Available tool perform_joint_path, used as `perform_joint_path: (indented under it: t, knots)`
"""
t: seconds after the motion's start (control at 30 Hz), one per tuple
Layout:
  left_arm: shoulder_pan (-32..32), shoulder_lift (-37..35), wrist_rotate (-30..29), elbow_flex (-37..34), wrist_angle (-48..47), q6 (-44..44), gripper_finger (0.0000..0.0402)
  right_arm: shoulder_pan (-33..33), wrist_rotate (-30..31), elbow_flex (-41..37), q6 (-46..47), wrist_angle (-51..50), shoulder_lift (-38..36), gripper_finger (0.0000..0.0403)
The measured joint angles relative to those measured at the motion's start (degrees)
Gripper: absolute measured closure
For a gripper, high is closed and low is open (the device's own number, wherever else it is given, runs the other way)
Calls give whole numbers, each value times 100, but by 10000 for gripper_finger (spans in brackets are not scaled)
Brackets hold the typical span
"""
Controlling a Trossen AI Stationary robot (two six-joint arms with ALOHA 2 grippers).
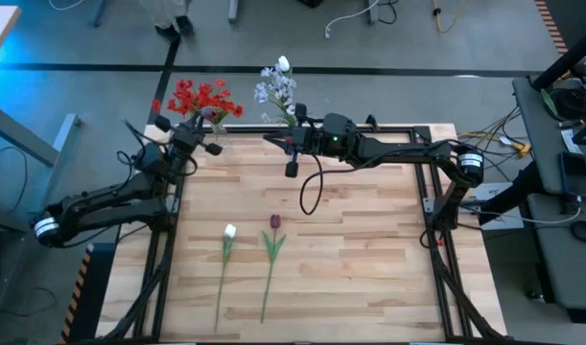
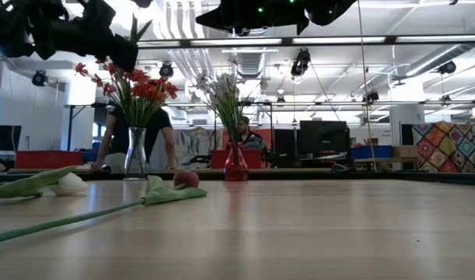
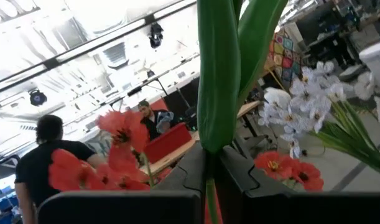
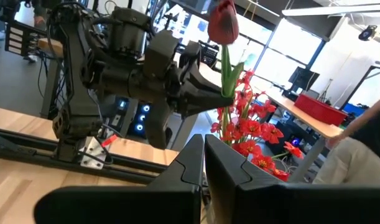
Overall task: Sort flowers into vase by color
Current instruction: Put the top red flower into the transparent vase
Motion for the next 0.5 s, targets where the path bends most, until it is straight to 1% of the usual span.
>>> perform_joint_path:
  t: [0.2,0.5]
  knots:
    - [185,247,-53,-4,102,-129,401,0,-9,2,-2,-2,-1,394]
    - [536,496,-107,-4,127,-786,401,0,-11,2,-2,-2,2,394]
